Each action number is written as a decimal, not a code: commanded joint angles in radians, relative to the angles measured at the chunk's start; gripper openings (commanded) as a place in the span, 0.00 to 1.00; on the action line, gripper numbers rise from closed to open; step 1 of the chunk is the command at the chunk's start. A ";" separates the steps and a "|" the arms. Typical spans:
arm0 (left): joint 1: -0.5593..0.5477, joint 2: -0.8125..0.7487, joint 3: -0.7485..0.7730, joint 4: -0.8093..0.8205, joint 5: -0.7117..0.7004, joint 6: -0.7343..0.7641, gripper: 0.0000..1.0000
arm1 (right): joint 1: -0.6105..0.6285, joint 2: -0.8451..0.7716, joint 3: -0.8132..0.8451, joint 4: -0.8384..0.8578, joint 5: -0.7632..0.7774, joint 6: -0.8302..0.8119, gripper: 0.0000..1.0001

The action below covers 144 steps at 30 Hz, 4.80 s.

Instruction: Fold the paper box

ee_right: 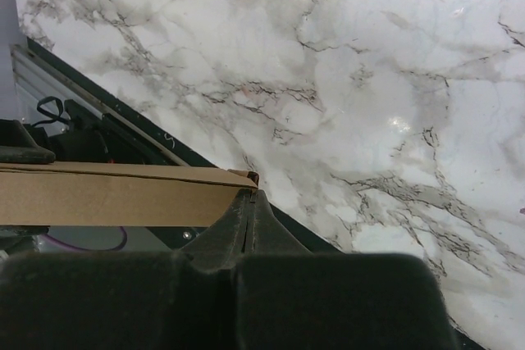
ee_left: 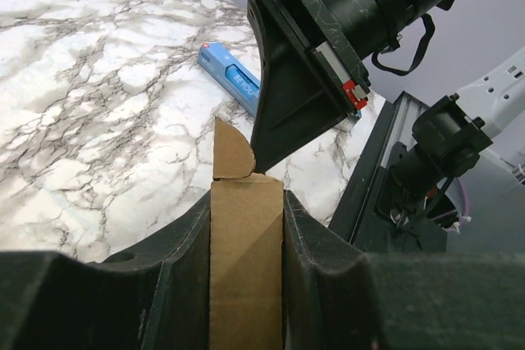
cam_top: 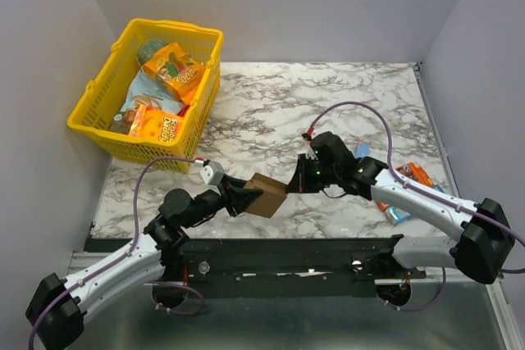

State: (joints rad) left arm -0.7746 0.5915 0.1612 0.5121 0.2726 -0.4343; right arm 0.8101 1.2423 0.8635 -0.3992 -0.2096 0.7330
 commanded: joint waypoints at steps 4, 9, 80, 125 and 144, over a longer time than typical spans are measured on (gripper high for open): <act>0.000 -0.036 -0.035 0.016 -0.137 -0.007 0.08 | 0.063 -0.021 0.009 0.092 -0.114 0.054 0.01; -0.002 -0.039 -0.042 0.023 -0.168 -0.014 0.07 | 0.080 -0.011 0.009 0.102 -0.117 0.068 0.01; 0.207 0.157 -0.042 0.465 0.442 -0.317 0.08 | -0.055 -0.290 -0.201 0.177 -0.269 -0.351 0.45; 0.207 0.084 -0.022 0.060 0.149 -0.126 0.89 | -0.060 -0.181 -0.124 0.045 -0.033 -0.412 0.01; 0.205 0.224 0.147 -0.092 0.046 0.014 0.70 | -0.058 -0.047 0.037 -0.207 0.203 -0.583 0.01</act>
State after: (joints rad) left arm -0.5671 0.7082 0.2214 0.3866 0.2749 -0.4797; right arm 0.7490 1.1915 0.8394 -0.5419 -0.0586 0.2230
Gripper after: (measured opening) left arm 0.706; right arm 0.012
